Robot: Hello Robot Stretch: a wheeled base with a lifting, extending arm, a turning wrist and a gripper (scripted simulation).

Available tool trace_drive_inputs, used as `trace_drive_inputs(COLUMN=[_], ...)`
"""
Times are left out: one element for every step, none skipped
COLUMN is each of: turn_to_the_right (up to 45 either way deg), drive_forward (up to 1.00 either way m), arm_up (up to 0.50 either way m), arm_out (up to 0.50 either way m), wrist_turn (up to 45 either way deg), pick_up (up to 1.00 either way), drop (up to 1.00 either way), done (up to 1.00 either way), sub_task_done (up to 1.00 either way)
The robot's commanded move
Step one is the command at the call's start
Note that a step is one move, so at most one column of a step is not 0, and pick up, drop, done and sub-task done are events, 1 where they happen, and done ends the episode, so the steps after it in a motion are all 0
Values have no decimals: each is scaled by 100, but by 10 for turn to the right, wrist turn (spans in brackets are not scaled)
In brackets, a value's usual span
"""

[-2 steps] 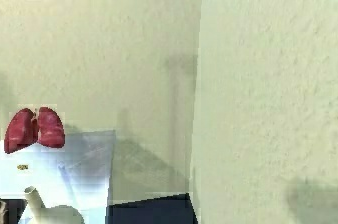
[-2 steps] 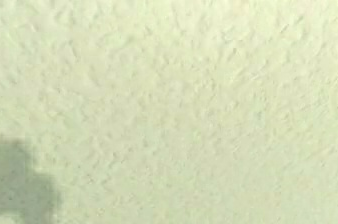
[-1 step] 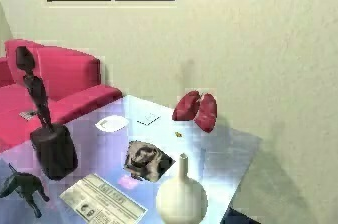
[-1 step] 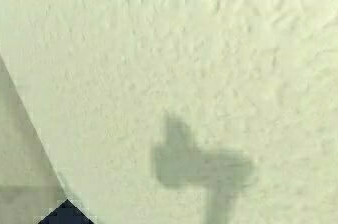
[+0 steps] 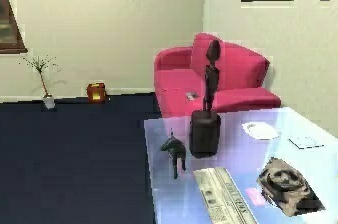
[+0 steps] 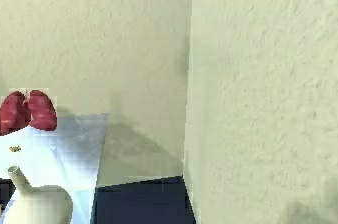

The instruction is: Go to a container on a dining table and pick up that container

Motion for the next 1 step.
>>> trace_drive_inputs(turn_to_the_right=[-450], drive_forward=[0], arm_up=[0], arm_out=[0], wrist_turn=[0], pick_up=[0], drop=[0], done=[0], sub_task_done=[0])
